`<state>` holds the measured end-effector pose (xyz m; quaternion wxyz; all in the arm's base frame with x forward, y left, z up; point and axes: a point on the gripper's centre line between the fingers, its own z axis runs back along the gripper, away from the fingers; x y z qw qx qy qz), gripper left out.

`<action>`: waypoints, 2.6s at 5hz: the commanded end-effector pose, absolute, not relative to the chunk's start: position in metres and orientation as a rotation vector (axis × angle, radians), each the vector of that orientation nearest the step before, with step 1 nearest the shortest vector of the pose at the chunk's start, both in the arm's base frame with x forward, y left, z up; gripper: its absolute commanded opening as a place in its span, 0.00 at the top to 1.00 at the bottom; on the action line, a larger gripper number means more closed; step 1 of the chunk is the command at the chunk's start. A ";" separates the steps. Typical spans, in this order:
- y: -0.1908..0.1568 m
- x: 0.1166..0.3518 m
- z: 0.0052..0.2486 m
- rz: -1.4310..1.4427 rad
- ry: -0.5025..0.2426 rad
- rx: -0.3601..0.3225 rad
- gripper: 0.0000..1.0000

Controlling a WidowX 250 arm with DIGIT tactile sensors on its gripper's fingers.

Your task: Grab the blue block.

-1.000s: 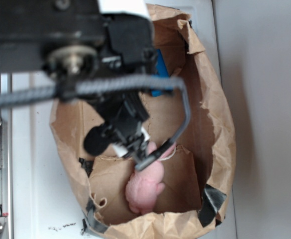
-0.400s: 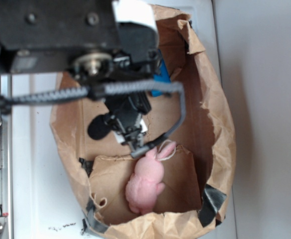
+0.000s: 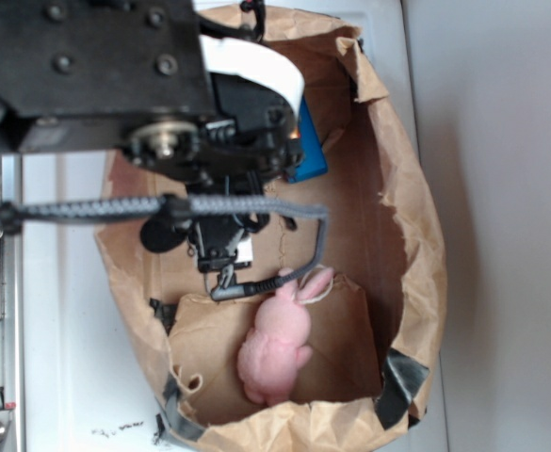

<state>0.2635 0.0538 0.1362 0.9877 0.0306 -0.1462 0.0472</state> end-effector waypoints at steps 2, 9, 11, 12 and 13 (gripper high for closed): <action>0.064 0.267 0.149 0.113 -0.331 0.079 0.00; 0.080 0.298 0.113 -0.855 -0.293 0.203 0.00; 0.086 0.305 0.109 -0.897 -0.283 0.253 0.00; 0.089 0.308 0.103 -0.951 -0.289 0.249 0.00; 0.091 0.314 0.097 -0.990 -0.281 0.237 0.00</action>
